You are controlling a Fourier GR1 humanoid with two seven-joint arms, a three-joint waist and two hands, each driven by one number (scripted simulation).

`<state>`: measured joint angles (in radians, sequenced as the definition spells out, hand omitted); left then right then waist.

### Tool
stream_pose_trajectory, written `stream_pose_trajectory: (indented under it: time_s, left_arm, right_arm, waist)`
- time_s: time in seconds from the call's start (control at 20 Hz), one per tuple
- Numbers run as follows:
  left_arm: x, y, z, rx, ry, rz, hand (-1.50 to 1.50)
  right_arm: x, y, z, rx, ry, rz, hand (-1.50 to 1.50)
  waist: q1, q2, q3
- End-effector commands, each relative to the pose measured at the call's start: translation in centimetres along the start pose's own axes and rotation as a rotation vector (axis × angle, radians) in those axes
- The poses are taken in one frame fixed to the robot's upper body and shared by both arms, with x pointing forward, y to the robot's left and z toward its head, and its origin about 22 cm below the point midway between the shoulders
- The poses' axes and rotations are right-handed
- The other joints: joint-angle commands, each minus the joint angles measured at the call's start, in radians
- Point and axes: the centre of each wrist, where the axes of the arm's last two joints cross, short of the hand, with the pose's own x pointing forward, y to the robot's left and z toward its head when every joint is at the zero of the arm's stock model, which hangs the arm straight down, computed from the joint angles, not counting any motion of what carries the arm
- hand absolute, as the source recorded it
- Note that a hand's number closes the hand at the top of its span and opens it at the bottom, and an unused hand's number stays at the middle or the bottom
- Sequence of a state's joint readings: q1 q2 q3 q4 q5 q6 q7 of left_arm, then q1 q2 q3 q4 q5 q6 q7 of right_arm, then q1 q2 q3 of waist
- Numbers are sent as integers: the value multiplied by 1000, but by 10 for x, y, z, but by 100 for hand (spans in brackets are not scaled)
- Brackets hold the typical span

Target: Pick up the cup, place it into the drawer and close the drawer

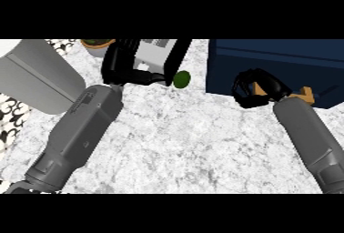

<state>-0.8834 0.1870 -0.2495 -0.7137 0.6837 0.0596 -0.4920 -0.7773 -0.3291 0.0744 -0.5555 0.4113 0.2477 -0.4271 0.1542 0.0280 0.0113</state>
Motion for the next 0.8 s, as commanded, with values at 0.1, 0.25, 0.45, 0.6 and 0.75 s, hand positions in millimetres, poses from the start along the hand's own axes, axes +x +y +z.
stream_pose_trajectory:
  time_s: [0.1, 0.25, 0.45, 0.6, 0.75]
  left_arm:
    - [2, 5, 4, -24, 4, 21, -150]
    - [7, 10, 3, -35, -5, 1, -150]
    - [4, 12, 7, -40, 14, 27, -150]
    - [4, 9, 7, -64, 9, 37, -150]
    - [0, 15, 13, -45, 15, 50, -150]
  right_arm:
    - [36, -79, -6, -217, 20, 51, 150]
    - [44, -98, 0, -227, -6, 44, 150]
    - [39, -99, 6, -218, -18, 15, 150]
    - [40, -106, 10, -214, -28, -4, 150]
    - [37, -110, 16, -202, -19, -7, 150]
  waist:
    - [45, 18, -7]
    - [50, 16, -8]
    - [63, 24, -7]
    - [66, 23, -8]
    - [74, 26, -9]
